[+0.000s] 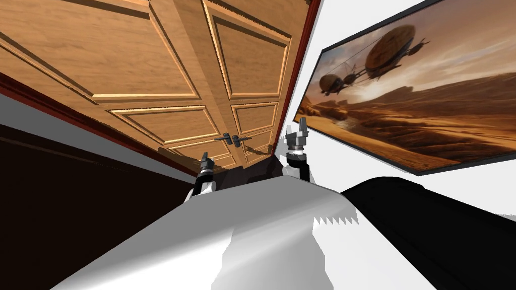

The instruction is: Pull the door open

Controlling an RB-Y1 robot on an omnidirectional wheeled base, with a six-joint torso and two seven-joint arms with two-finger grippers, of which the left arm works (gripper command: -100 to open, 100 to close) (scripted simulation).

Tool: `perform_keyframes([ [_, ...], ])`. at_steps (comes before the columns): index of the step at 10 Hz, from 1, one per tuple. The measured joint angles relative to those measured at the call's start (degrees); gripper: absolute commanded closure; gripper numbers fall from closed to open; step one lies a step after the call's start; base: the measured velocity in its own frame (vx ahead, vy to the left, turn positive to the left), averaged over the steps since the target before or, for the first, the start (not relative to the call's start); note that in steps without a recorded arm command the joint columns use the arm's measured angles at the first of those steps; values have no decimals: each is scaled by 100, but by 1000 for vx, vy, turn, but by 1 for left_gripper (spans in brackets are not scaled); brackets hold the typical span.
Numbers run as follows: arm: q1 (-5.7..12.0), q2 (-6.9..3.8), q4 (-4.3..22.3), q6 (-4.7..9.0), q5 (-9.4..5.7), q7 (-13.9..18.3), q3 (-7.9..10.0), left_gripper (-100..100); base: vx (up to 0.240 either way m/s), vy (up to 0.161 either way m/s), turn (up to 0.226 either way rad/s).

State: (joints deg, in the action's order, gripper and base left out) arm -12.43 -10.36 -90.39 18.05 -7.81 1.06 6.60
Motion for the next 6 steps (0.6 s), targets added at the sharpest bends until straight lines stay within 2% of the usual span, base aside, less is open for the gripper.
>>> perform_keyframes([
  [3, 154, -84, 342, -65, -51, 99, 72, -100, 114, -2, -34],
  [6, 319, -114, 706, -76, -80, 152, 120, -100, 141, 4, -55],
])
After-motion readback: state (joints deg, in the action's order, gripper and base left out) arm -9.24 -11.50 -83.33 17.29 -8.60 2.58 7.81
